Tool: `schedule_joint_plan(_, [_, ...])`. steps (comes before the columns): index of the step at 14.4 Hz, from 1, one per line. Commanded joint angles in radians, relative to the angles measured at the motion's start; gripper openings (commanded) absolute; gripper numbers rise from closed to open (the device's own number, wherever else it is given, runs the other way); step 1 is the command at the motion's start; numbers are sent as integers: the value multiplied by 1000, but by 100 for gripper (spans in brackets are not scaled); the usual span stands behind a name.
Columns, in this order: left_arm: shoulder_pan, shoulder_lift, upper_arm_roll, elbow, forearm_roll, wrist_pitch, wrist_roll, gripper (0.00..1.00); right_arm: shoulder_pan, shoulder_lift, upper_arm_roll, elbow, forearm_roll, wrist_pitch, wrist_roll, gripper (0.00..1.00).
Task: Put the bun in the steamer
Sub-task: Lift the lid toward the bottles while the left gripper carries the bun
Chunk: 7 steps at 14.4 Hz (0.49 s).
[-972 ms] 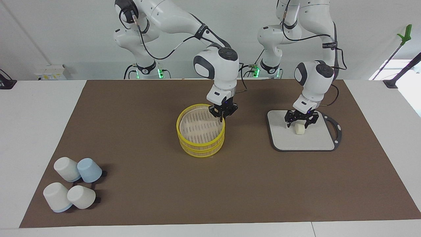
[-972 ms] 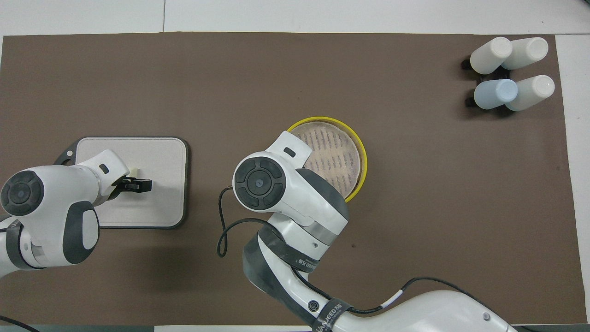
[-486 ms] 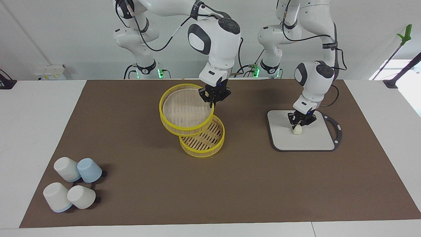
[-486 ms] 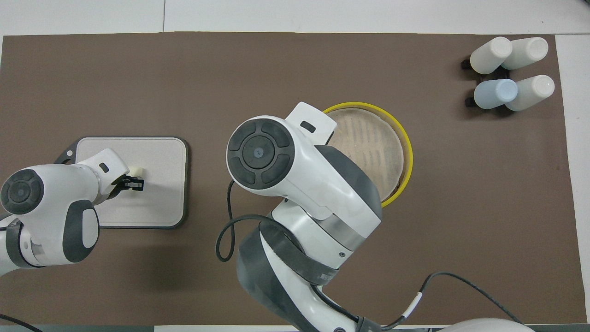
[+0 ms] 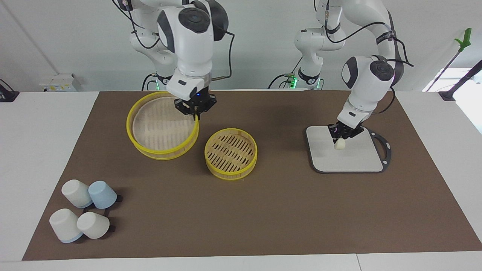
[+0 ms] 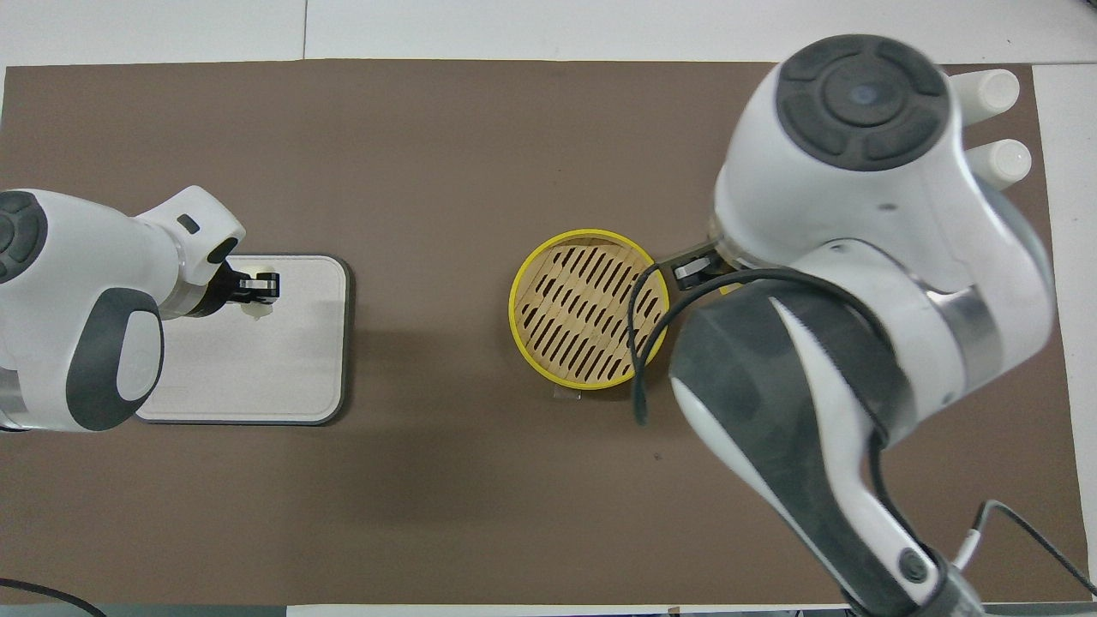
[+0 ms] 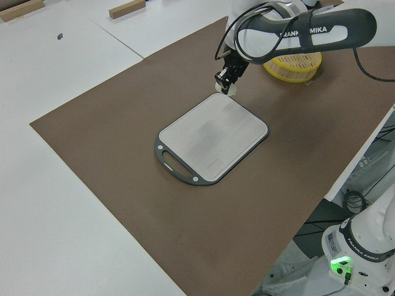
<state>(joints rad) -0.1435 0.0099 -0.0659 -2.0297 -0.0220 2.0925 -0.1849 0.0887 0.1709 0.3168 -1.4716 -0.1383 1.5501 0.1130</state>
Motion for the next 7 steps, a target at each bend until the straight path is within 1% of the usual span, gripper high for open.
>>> schedule_joint_plan(1, [-144,66,11,176,2,-124,-247,22,-127,-111,13,-130,71,5,-140,0])
schedule_joint_plan(3, [-250,128,9,329,-9,-199,-393,22,-202,-136,13,-179,85,15,-226,0])
schedule_joint_plan(4, [-295,151,8,379,-12,-212,-450,22,-234,-143,13,-199,98,19,-249,0])
schedule_joint_plan(5, [-344,169,9,402,-15,-209,-490,22,-256,-155,11,-222,114,27,-259,0])
schedule_joint_plan(7, [-442,231,11,427,-10,-191,-585,22,-282,-191,11,-304,117,92,-288,0])
